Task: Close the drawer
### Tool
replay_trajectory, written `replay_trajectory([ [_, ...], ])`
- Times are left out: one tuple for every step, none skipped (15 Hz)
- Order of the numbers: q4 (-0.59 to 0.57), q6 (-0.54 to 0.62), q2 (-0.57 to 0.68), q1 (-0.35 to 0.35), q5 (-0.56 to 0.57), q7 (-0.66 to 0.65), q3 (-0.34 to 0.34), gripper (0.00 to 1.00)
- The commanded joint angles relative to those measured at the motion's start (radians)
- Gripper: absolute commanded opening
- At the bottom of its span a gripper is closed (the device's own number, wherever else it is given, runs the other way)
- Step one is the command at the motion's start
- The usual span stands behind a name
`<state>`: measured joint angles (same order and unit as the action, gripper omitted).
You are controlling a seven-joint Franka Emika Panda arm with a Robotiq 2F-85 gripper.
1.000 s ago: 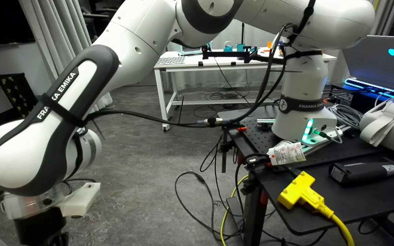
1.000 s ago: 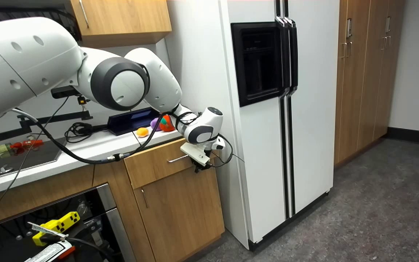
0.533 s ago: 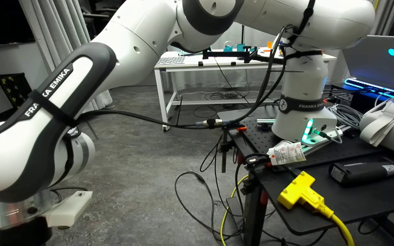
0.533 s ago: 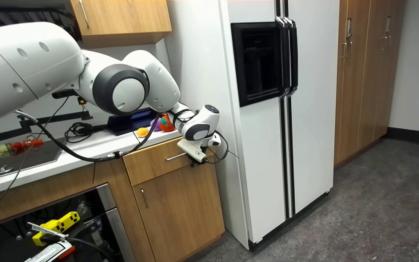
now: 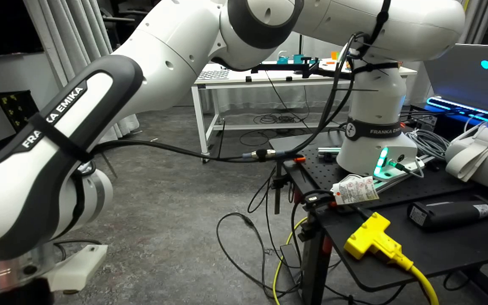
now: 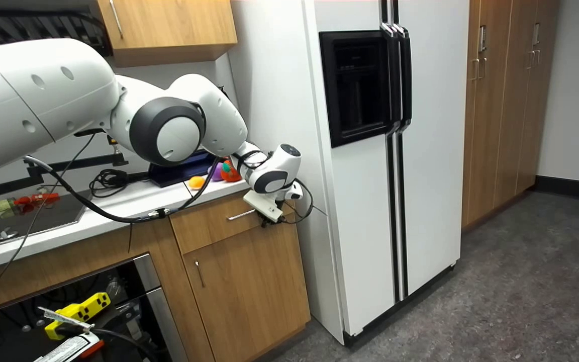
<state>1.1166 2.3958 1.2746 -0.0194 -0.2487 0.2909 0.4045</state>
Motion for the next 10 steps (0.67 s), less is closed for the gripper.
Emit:
replay_trajectory([
  [-0.015, -0.053, -0.007, -0.002, 0.030, 0.031, -0.015, 0.00],
  [-0.001, -0.060, -0.021, 0.001, 0.043, 0.028, -0.028, 0.00],
  [0.022, -0.073, -0.044, 0.006, 0.060, 0.022, -0.046, 0.00],
  [0.046, -0.089, -0.068, 0.013, 0.077, 0.018, -0.064, 0.00],
  [0.064, -0.103, -0.087, 0.019, 0.092, 0.017, -0.078, 0.00],
  [0.087, -0.117, -0.113, 0.025, 0.107, 0.014, -0.097, 0.00],
  [0.118, -0.130, -0.145, 0.034, 0.121, 0.013, -0.113, 0.00],
  [0.145, -0.137, -0.174, 0.039, 0.134, 0.012, -0.130, 0.00],
  [0.188, -0.141, -0.212, 0.048, 0.145, 0.010, -0.146, 0.00],
  [0.228, -0.142, -0.248, 0.055, 0.157, 0.008, -0.161, 0.00],
])
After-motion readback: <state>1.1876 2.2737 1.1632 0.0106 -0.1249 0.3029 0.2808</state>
